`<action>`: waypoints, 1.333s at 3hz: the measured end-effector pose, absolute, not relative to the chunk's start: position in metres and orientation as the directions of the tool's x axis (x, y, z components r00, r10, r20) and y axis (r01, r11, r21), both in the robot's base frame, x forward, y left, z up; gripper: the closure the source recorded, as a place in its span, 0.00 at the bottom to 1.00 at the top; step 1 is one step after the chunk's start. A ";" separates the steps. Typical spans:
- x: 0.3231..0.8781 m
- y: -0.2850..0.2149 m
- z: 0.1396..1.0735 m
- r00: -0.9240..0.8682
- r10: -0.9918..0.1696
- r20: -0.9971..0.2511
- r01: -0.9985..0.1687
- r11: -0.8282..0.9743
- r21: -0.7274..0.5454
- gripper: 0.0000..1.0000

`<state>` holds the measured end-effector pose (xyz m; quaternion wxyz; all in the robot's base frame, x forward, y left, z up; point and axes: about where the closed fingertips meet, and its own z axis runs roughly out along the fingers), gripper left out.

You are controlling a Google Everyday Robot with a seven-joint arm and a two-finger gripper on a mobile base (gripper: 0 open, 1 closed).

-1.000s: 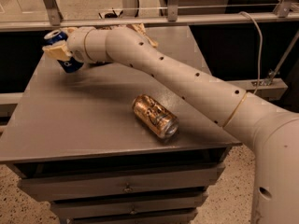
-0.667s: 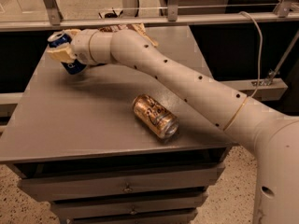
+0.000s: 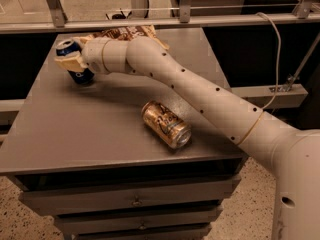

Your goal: Place pepsi can upright

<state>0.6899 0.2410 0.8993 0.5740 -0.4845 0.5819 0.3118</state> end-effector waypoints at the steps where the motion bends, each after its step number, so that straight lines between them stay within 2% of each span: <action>1: 0.690 0.240 0.901 0.127 -0.207 -0.970 -0.922 0.336 -0.192 0.36; 2: 0.690 0.240 0.903 0.127 -0.207 -0.970 -0.922 0.336 -0.192 0.12; 3: 0.689 0.224 0.894 0.103 -0.227 -0.968 -0.920 0.349 -0.179 0.00; 4: 0.688 0.208 0.886 0.080 -0.245 -0.966 -0.915 0.366 -0.168 0.00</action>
Offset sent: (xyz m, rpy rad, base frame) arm 0.0020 -0.0365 -0.0196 -0.0357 0.0473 -0.0393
